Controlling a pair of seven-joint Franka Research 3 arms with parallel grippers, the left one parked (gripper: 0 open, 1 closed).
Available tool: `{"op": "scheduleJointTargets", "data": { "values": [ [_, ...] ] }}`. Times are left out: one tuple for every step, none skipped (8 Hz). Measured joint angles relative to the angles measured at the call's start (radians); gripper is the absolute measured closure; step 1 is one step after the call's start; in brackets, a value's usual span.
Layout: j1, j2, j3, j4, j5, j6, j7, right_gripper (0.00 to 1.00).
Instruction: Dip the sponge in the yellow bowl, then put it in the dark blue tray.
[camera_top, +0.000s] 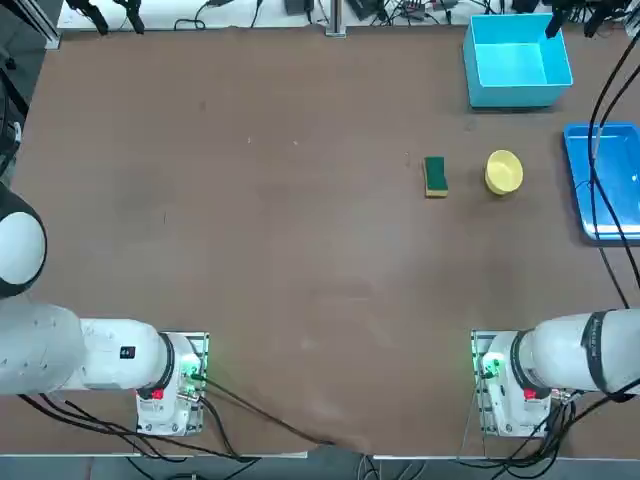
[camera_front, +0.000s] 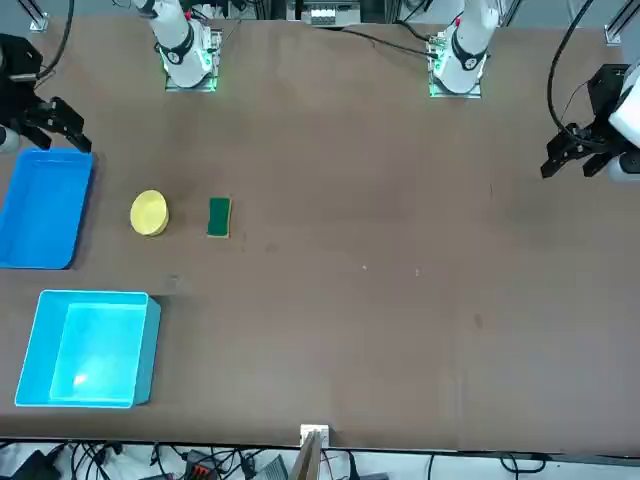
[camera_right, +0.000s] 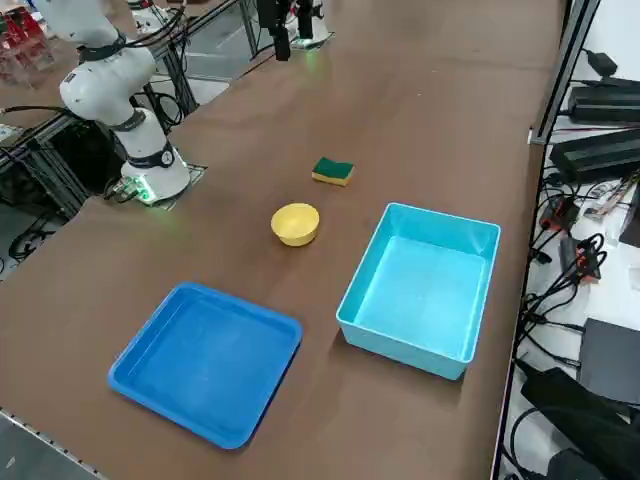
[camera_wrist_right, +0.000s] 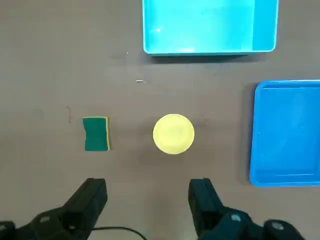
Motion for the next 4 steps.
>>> {"op": "scheduleJointTargets", "data": {
  "values": [
    [0.015, 0.011, 0.001, -0.006, 0.001, 0.009, 0.001, 0.00],
    [0.036, 0.025, 0.003, -0.031, 0.005, 0.048, 0.005, 0.00],
    [0.053, 0.038, 0.004, -0.081, 0.020, 0.112, 0.010, 0.00],
    [0.064, 0.047, 0.005, -0.147, 0.036, 0.188, 0.011, 0.00]
  ]
}}
